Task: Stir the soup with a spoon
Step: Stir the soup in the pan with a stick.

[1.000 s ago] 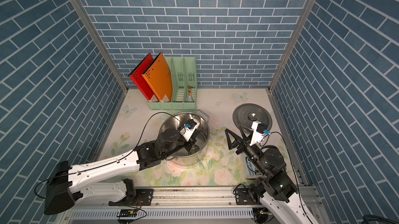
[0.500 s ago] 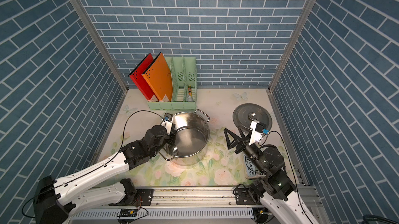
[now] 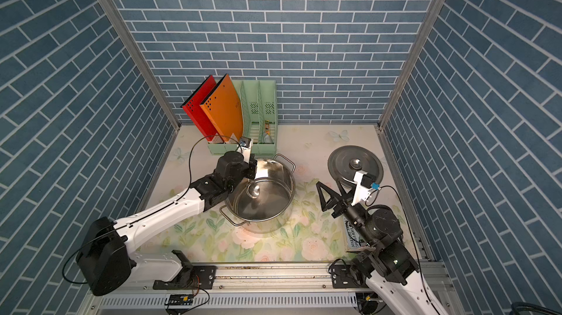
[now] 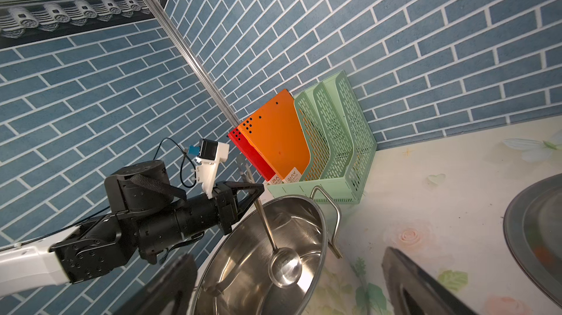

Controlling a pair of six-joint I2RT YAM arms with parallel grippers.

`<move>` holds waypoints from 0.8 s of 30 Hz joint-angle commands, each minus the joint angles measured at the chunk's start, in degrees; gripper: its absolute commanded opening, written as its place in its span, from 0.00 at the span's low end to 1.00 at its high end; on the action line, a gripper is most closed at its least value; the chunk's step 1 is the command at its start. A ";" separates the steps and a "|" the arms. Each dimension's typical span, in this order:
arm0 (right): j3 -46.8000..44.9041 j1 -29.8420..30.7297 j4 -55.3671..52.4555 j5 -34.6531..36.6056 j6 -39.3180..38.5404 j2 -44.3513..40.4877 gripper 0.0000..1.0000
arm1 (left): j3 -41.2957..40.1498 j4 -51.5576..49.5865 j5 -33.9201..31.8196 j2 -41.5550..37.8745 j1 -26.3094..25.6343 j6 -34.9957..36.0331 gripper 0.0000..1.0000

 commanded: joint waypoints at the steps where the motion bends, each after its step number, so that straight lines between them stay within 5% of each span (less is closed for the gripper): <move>1: 2.05 0.24 -2.01 1.51 -0.53 -1.95 1.00 | 3.70 6.20 4.91 2.91 -0.47 0.37 0.00; 12: 2.67 0.20 -3.62 2.28 -0.93 -3.12 1.00 | 3.55 15.18 11.90 5.77 -12.52 1.61 0.00; 24: 0.50 0.19 -1.95 1.87 -0.36 -3.32 1.00 | -6.53 5.33 4.45 -6.02 -22.29 0.74 0.00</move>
